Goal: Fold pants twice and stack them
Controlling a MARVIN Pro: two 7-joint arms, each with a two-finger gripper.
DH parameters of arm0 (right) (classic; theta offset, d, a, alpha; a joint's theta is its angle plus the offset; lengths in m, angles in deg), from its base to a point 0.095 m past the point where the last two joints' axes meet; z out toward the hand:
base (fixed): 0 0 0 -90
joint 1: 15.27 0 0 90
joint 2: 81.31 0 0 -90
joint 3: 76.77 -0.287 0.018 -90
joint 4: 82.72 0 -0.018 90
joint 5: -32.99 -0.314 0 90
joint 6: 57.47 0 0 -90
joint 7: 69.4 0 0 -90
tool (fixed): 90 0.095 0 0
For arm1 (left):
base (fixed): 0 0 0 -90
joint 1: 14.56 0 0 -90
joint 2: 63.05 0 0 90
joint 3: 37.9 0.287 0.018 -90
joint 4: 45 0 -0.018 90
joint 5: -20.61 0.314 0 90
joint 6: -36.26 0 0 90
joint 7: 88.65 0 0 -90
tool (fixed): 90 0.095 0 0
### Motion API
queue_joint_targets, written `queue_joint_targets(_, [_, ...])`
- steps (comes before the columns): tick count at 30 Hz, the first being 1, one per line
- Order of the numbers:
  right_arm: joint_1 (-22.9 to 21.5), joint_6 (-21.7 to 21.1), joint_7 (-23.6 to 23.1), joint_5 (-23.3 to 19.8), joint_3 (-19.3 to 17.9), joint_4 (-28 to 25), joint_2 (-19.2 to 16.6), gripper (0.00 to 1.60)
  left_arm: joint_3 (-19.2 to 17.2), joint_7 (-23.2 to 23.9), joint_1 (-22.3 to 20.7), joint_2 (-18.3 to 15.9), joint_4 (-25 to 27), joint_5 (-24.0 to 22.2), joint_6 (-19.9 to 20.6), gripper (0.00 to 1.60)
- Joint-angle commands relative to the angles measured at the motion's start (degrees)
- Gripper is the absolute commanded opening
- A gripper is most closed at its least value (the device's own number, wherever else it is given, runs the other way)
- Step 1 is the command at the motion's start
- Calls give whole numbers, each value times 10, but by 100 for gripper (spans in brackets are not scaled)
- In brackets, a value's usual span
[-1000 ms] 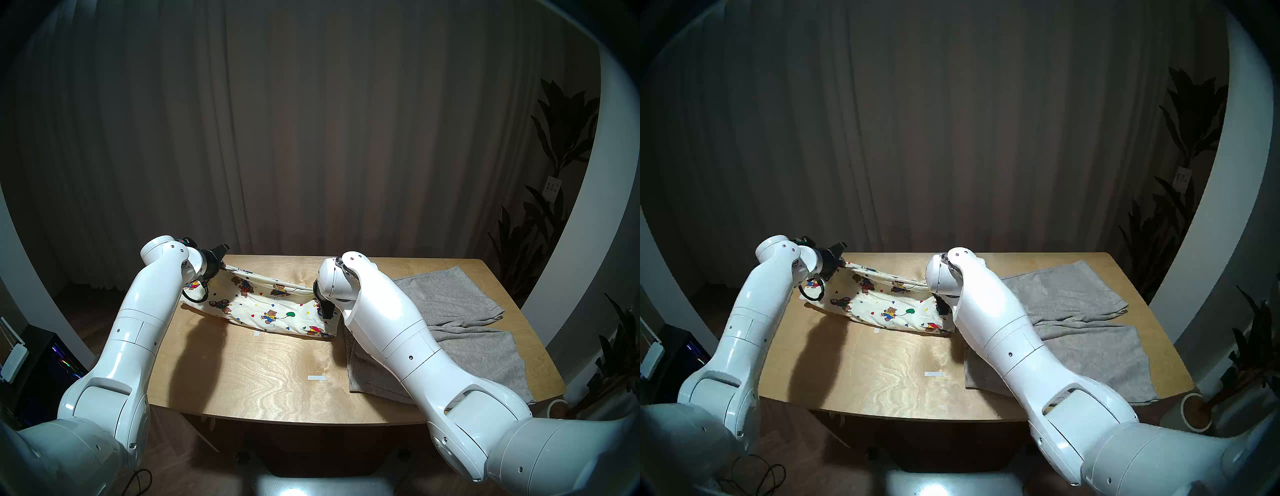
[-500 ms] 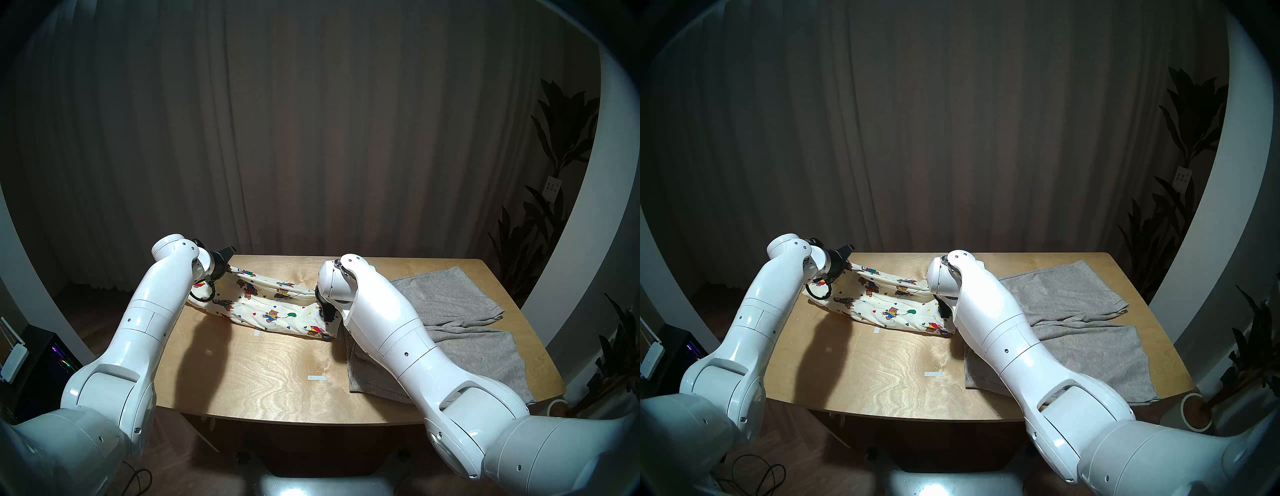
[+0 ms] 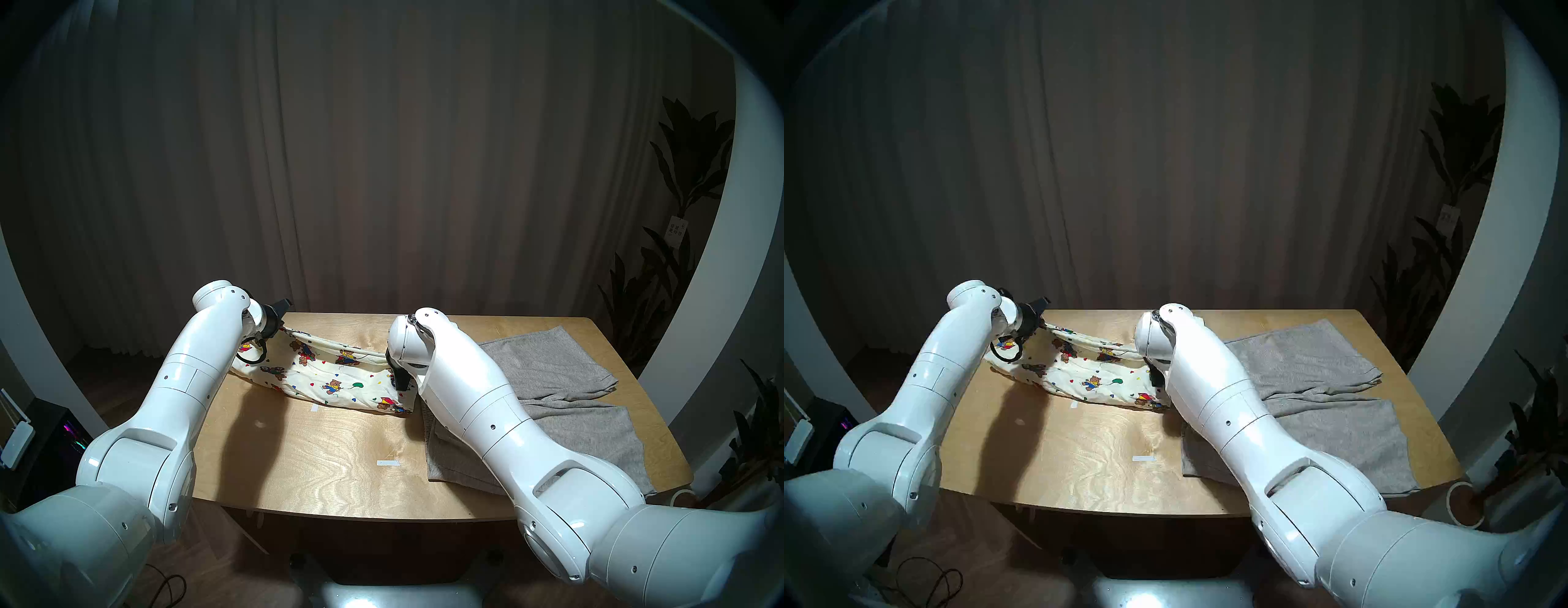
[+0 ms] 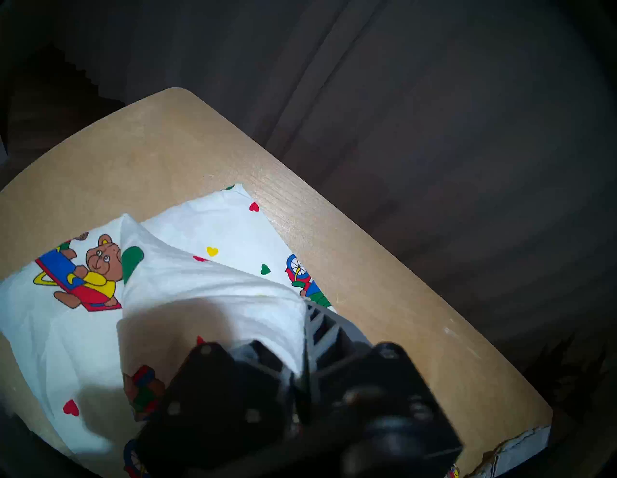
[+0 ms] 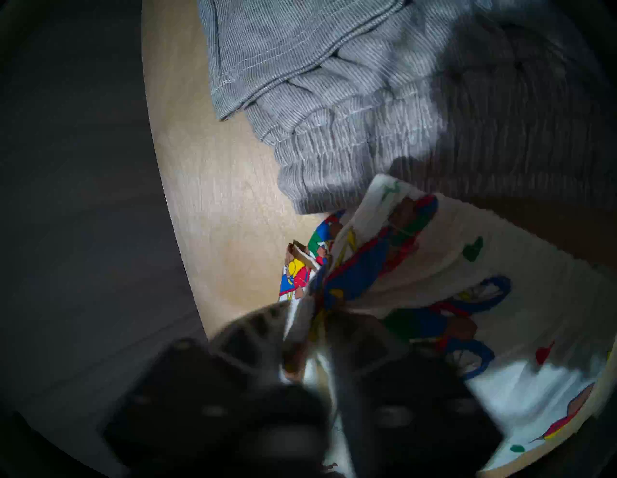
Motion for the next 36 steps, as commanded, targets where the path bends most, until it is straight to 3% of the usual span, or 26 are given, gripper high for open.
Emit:
queue_joint_targets(1, [-21, 0, -8, -2, -3, -1, 15, 160, 2, 2, -52, 2, -8, 6, -2, 71])
queue_joint_targets(8, [-26, 2, -13, -1, -6, 6, 19, 160, 8, 2, -70, 5, -30, 13, -3, 82])
queue_joint_targets(9, [-27, 3, -13, -1, -7, 7, 19, 160, 9, 2, -72, 5, -33, 14, -4, 93])
queue_joint_targets(14, [-33, 5, -18, -1, -10, 14, 23, 160, 16, 3, -88, 9, -53, 20, -5, 93])
queue_joint_targets(18, [-35, 5, -20, -1, -12, 18, 25, 160, 19, 3, -95, 11, -63, 23, -5, 120])
queue_joint_targets(20, [-37, 6, -22, -1, -12, 20, 26, 160, 21, 3, -99, 13, -69, 24, -5, 114])
queue_joint_targets(26, [-43, 8, -27, -1, -17, 29, 30, 160, 28, 5, -116, 19, -90, 31, -6, 117])
queue_joint_targets(30, [-47, 9, -30, 0, -20, 34, 32, 160, 33, 6, -127, 23, -102, 36, -7, 130])
queue_joint_targets(31, [-49, 9, -31, 0, -21, 36, 32, 160, 34, 6, -129, 24, -105, 37, -7, 138])
queue_joint_targets(32, [-50, 10, -32, 0, -22, 37, 33, 160, 35, 7, -132, 25, -107, 38, -7, 160])
queue_joint_targets(36, [-52, 10, -34, 0, -24, 40, 34, 160, 38, 8, -137, 27, -113, 40, -8, 160])
